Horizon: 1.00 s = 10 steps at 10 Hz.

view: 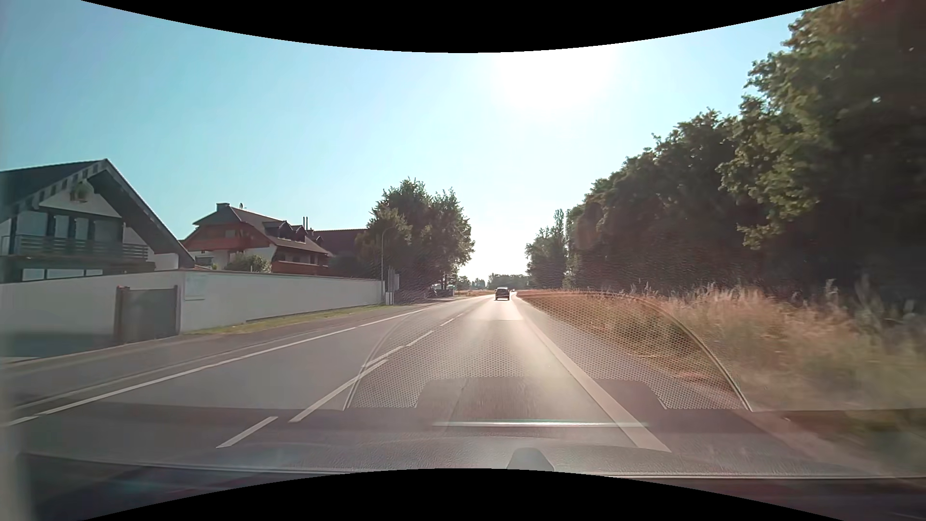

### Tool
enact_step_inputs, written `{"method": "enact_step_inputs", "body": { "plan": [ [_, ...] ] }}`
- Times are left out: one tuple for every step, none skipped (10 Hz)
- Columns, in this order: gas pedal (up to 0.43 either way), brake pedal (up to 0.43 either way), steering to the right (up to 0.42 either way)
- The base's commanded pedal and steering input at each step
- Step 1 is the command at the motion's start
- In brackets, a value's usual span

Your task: Follow the waypoints while adhering to traffic rules and regulations

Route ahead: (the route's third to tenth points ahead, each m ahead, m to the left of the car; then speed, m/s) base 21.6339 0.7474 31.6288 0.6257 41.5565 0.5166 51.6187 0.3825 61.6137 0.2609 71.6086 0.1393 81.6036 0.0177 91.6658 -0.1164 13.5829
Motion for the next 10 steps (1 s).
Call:
{"method": "enact_step_inputs", "body": {
  "plan": [
    [0.067,0.0,0.001],
    [0.079,0.0,0.002],
    [0.087,0.0,0.001],
    [0.11,0.0,0.001],
    [0.118,0.0,0.001],
    [0.138,0.0,0.001],
    [0.157,0.0,0.001],
    [0.169,0.0,0.001],
    [0.189,0.0,0.001],
    [0.197,0.0,0.001]
  ]
}}
